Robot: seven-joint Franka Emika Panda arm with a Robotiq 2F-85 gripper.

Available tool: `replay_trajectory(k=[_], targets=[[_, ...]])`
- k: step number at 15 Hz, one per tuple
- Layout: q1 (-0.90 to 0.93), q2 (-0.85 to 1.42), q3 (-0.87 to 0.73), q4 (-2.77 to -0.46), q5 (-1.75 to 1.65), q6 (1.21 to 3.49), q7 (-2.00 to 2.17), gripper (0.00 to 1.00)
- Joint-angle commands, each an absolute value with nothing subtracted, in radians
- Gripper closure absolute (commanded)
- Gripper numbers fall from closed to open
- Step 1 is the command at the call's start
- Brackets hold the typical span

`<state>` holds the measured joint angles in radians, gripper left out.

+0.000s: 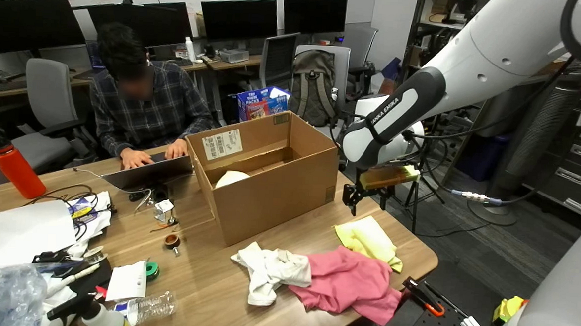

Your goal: Place the peach shirt and two yellow towels inside the brown box

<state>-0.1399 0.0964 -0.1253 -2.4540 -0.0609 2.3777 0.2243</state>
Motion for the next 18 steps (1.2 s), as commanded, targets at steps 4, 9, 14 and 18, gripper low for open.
replay_trajectory(k=[4,9,14,18], targets=[[-0.136,0.204,-0.124,-2.361,0.052,2.406,0.206,0.00],[-0.150,0.276,-0.130,-2.266,0.142,2.372,0.211,0.00],[-0.159,0.327,-0.146,-2.205,0.145,2.380,0.220,0.00],[-0.157,0.351,-0.163,-2.180,0.124,2.390,0.231,0.00]])
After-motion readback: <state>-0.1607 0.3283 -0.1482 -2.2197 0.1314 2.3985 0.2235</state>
